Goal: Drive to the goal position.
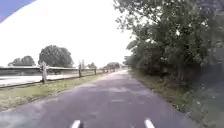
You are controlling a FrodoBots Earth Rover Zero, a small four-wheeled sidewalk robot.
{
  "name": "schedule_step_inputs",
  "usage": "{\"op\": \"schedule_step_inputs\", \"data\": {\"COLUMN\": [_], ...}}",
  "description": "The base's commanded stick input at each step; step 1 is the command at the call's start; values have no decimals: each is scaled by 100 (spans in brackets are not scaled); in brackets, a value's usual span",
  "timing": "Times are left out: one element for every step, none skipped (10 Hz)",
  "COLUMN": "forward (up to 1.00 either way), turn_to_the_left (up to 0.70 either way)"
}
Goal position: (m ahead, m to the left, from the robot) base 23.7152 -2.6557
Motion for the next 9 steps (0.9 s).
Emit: {"op": "schedule_step_inputs", "data": {"forward": [80,80,80,80,80,80,80,80,80], "turn_to_the_left": [3,3,3,3,3,3,3,3,3]}}
